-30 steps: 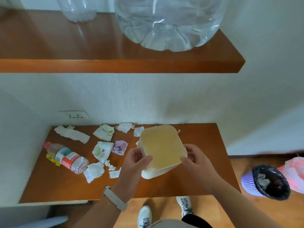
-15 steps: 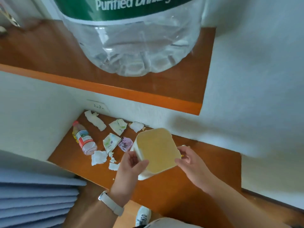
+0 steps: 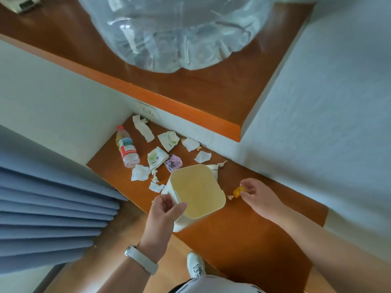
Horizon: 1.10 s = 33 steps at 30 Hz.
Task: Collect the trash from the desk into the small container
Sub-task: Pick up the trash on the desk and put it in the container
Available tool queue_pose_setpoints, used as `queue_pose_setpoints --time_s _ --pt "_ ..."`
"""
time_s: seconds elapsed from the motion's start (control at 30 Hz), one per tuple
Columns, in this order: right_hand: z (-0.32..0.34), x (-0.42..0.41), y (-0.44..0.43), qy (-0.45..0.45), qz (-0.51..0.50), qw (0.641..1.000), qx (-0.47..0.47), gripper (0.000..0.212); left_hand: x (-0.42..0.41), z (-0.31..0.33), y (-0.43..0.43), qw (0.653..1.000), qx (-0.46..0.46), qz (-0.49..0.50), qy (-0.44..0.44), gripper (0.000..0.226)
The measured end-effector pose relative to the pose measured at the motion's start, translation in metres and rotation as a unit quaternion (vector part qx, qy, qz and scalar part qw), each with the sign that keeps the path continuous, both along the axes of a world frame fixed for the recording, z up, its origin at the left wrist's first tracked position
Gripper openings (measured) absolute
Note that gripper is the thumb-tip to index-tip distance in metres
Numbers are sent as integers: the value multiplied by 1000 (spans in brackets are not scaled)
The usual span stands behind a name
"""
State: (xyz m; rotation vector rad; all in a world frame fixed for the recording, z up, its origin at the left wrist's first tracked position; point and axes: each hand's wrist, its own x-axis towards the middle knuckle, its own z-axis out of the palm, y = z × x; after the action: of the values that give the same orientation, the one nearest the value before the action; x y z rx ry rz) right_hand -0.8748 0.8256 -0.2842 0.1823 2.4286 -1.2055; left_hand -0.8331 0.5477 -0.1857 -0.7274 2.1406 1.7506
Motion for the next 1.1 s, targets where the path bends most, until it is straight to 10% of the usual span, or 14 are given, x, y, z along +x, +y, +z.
queue_pose_setpoints --time_s 0.57,0.9,1.1 --pt "-42 -2 -18 127 213 895 371 37 -3 -23 -49 1000 8 -13 9 55" --pt "-25 14 -48 86 77 965 237 16 5 -31 -80 1000 27 9 8 58" --pt "31 11 -107 207 24 976 59 13 5 -33 -93 999 32 -21 10 65"
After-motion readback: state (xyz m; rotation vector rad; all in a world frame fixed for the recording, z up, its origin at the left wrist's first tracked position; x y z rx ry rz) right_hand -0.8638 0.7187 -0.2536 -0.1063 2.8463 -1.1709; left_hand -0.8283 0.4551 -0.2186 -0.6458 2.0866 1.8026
